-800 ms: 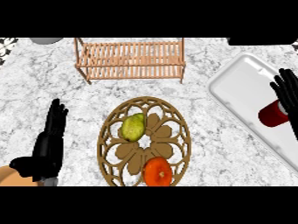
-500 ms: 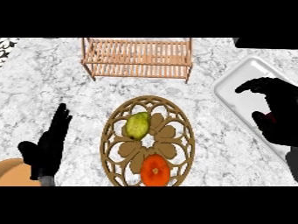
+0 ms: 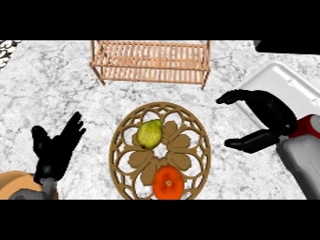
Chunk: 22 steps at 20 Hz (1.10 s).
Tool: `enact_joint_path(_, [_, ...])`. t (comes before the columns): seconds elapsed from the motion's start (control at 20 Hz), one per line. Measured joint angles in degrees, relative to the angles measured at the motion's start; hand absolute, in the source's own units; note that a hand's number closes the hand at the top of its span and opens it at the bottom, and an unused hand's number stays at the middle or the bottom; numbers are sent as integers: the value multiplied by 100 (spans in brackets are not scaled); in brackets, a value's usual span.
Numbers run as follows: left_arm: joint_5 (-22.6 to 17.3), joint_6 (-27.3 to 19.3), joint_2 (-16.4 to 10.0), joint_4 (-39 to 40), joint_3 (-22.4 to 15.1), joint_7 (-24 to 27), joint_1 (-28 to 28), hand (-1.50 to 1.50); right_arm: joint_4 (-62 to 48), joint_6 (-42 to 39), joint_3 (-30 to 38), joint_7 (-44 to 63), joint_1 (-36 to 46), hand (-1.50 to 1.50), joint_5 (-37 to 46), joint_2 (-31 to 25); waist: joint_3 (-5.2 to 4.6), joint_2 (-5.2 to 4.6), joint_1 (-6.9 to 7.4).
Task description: Pick the squash from the placemat and place it in the tiered shelf
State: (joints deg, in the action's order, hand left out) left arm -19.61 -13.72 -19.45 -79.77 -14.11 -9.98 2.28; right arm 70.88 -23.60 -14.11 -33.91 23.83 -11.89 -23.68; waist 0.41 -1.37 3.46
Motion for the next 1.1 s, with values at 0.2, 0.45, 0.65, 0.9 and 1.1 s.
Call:
enact_joint_path(0.2, [-150,219,-158,149,183,-141,99,0,-525,-501,-264,-667,313,-150,416,-293,-7,41,-76])
enact_joint_path(0.45, [-229,312,-212,287,355,-200,130,0,-405,-632,-624,-816,505,-150,759,-775,-24,93,-200])
enact_joint_path(0.65, [-211,335,-217,287,427,-175,42,0,230,-566,-924,-657,447,-150,1033,-1112,-28,136,-290])
enact_joint_path(0.9, [-218,421,-223,274,589,-294,26,0,1488,-496,-1021,300,47,-150,1075,-1124,-35,159,-364])
enact_joint_path(1.1, [-120,462,-169,305,646,-324,50,0,2365,-319,-1064,1357,-167,-150,1166,-810,-39,160,-374])
